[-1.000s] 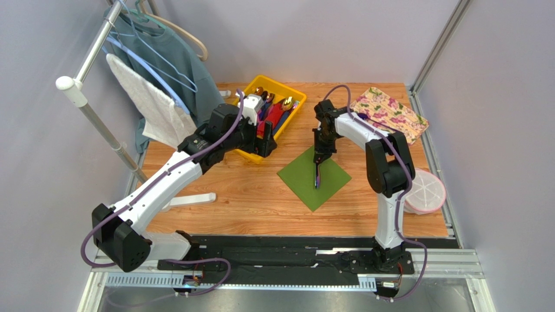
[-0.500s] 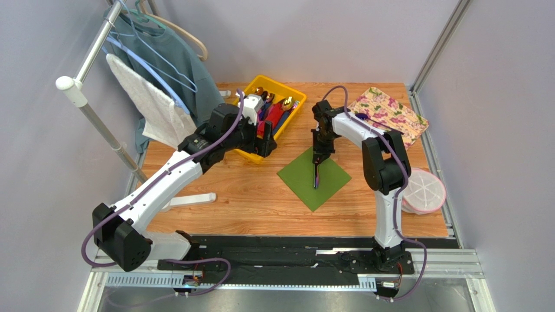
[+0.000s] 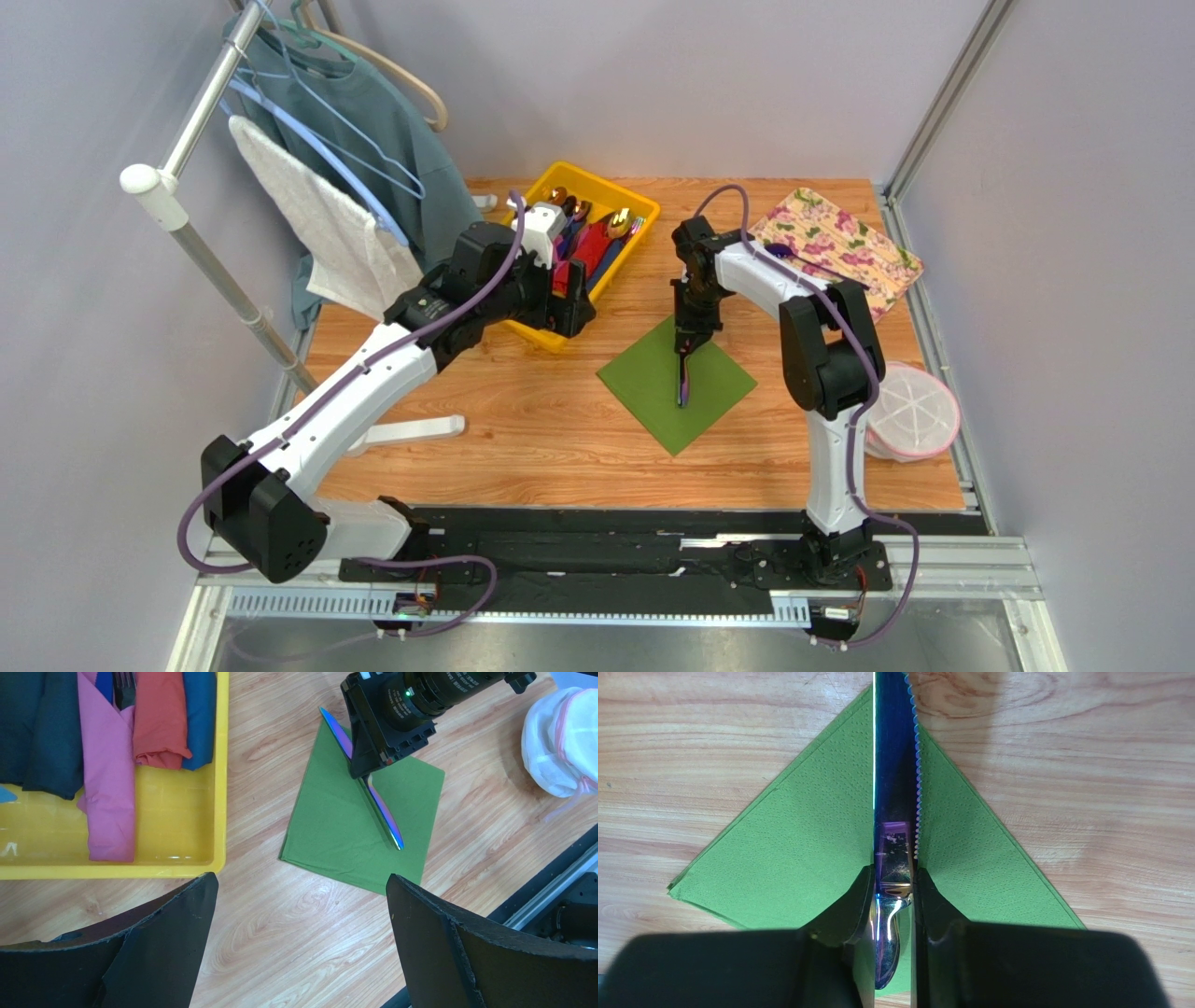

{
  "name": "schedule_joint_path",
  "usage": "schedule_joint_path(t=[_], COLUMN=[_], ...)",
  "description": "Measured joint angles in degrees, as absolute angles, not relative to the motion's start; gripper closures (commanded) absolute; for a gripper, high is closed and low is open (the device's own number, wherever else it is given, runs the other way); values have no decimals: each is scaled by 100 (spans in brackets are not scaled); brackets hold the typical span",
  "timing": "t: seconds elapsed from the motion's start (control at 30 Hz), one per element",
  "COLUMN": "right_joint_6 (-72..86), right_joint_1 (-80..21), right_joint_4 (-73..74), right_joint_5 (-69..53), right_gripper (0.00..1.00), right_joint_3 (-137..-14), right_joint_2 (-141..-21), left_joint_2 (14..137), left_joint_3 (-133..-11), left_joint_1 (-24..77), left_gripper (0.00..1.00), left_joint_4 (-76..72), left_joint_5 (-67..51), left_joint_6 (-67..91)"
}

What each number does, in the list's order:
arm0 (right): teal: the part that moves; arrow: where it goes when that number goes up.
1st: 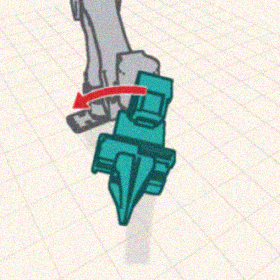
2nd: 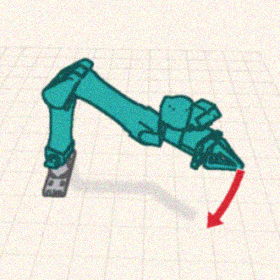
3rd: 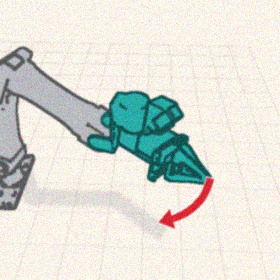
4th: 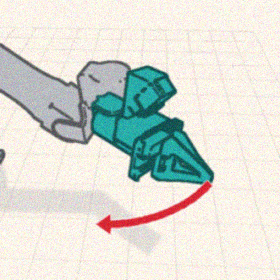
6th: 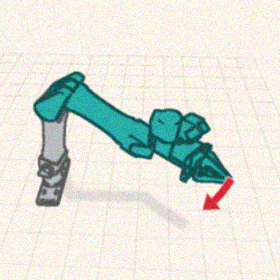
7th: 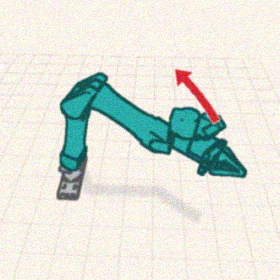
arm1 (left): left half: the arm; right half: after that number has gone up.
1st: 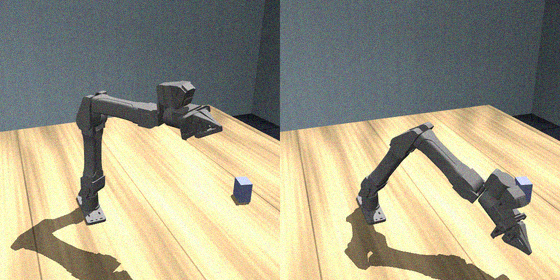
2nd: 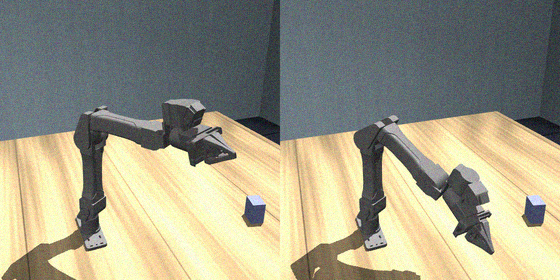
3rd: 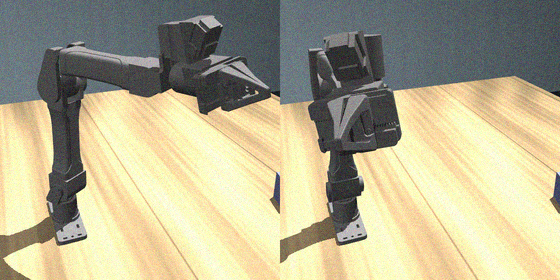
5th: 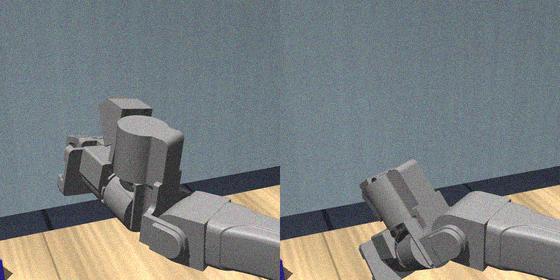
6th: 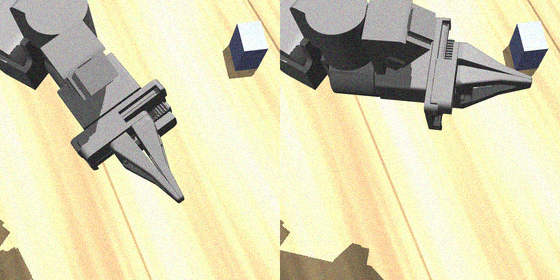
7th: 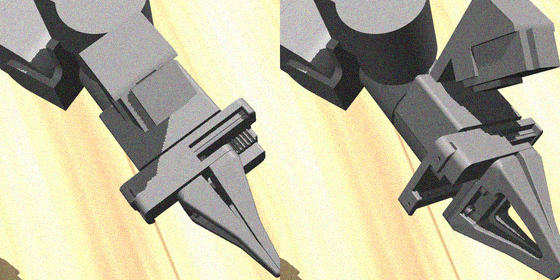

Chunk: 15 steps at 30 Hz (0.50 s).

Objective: Place the utensils on the paper napkin and roll it up

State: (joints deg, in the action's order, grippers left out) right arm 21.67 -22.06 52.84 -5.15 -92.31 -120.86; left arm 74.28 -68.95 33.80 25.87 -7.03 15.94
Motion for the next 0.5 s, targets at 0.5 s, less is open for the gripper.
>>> schedule_joint_path(t=[0.5], right_joint_6=[2202], right_joint_1=[-2206], right_joint_4=[5315], right_joint_5=[-517], right_gripper=[59], right_joint_3=[-9231], right_joint_2=[-12088], left_joint_2=[7511], left_joint_3=[-6904], left_joint_1=[3326], left_gripper=[1], left_joint_4=[2587], left_joint_5=[-727], left_joint_6=[1594])
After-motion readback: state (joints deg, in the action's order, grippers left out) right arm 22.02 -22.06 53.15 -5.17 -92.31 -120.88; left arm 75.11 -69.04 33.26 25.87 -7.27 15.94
